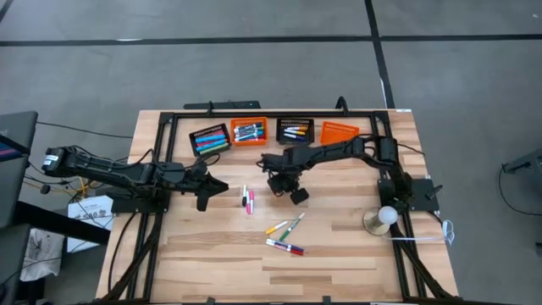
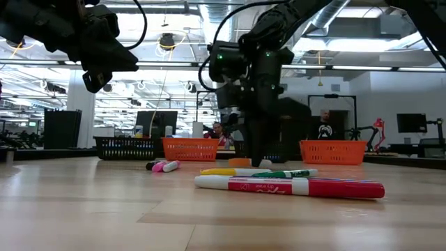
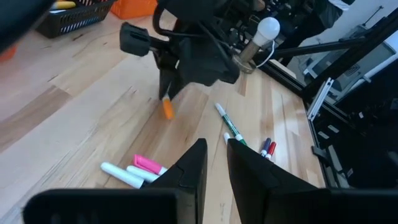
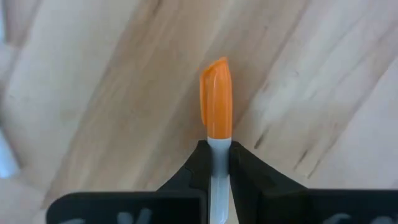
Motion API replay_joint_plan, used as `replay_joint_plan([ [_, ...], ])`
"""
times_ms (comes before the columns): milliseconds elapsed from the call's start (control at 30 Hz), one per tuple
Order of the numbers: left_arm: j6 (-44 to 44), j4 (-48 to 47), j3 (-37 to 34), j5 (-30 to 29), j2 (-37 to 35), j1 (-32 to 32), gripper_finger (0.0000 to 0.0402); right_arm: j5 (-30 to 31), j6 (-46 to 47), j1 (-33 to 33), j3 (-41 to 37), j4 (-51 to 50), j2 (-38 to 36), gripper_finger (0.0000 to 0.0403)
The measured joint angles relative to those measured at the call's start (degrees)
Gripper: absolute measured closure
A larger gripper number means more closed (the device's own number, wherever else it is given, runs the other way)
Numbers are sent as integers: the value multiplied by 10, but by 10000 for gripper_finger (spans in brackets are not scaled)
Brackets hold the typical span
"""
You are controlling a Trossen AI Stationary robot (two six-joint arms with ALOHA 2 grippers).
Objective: Pick & Place Markers
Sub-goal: Put the orange mini highlighter into the right black bin
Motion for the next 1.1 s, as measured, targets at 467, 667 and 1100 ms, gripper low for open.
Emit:
replay_joint_plan([
  [467, 0, 0, 0, 0, 0, 0, 340, -37, 22, -38, 2, -19, -2, 379],
  [667, 2, 0, 0, 0, 0, 0, 340, -86, 30, -62, 50, -81, -3, 375],
  [1100, 2, 0, 0, 0, 0, 0, 340, -325, 16, -164, 238, -239, -4, 374],
])
